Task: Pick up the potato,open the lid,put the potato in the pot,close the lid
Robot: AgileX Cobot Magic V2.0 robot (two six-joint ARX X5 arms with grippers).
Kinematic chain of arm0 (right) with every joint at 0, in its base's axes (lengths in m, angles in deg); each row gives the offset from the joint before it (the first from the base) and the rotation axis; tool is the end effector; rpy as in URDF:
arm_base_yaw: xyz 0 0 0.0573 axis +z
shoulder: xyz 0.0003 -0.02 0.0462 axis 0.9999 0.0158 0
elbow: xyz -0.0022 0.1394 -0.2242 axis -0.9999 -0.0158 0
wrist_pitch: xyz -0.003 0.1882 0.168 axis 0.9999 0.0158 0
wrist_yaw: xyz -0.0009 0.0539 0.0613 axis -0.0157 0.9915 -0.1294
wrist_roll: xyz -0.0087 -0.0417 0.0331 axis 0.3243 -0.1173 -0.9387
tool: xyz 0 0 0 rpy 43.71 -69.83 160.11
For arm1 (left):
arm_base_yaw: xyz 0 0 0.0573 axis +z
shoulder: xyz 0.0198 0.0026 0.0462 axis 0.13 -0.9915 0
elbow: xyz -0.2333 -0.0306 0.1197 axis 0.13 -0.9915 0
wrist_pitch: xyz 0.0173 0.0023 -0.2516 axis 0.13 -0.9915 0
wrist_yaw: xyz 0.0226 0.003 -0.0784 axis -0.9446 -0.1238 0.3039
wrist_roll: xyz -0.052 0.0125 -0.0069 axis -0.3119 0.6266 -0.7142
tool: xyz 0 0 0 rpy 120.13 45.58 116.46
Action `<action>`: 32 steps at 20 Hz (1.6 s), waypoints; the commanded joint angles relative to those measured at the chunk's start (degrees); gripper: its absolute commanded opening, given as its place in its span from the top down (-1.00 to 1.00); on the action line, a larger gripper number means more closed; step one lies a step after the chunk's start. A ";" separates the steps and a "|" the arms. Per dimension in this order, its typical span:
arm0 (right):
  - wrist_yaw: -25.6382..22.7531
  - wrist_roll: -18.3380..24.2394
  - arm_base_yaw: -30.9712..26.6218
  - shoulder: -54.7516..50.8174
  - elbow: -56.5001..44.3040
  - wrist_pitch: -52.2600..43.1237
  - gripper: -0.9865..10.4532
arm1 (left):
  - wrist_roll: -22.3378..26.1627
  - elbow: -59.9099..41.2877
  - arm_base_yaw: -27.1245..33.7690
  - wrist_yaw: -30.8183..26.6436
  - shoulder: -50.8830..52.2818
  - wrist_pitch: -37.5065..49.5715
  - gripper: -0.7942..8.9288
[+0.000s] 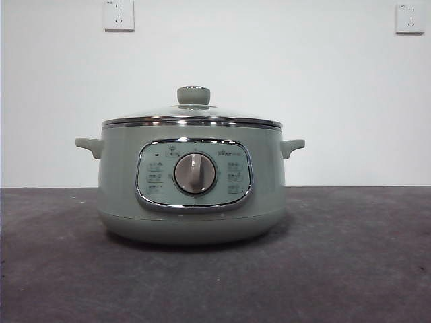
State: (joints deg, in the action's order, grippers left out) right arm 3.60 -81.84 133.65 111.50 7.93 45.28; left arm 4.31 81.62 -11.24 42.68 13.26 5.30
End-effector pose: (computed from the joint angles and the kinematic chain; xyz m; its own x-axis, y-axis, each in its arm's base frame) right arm 0.0978 0.0855 0.3841 0.6129 0.2353 -0.7543 -0.4147 0.9084 -0.0536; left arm 0.1083 -0.0077 0.1923 0.9876 -0.0868 -0.1307 0.1059 0.9834 0.1473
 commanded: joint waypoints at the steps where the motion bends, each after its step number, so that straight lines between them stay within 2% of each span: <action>1: -0.24 0.04 0.07 0.09 -0.44 -0.33 0.83 | -4.09 -3.21 0.26 -5.14 4.26 1.33 0.84; 4: -0.26 0.04 0.07 0.09 -0.44 -0.35 0.83 | -5.55 -6.19 0.26 -8.98 9.35 1.40 0.84; 6: -0.24 0.04 0.07 0.09 -0.44 -0.33 0.83 | -5.86 -8.24 0.24 -8.94 13.11 1.03 0.84; 11: -0.26 0.04 0.04 0.09 -0.44 -0.35 0.83 | -6.36 -8.37 0.20 -6.88 13.49 -1.73 0.84; 15: -0.26 0.04 0.04 0.09 -0.44 -0.35 0.83 | -6.34 -8.37 0.22 -2.60 13.49 -6.93 0.84; 17: -0.26 0.04 0.04 0.09 -0.44 -0.35 0.83 | -6.14 -8.37 0.48 -0.92 13.49 -6.91 0.84; 30: -0.26 0.07 0.07 0.09 -0.46 -0.50 0.83 | -6.12 -8.37 0.52 -0.81 11.56 -6.91 0.84; 31: -0.33 0.39 0.00 0.00 -0.74 -0.83 0.83 | -6.12 -8.37 0.52 -0.81 11.47 -6.91 0.84; 32: -2.12 3.10 -0.63 -0.42 -0.79 -0.79 0.83 | -6.12 -8.37 0.52 -0.81 11.34 -6.88 0.84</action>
State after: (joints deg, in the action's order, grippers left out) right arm 1.77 -80.46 132.97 111.35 7.67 44.76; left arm -1.51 73.86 -10.89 41.67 24.60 -1.91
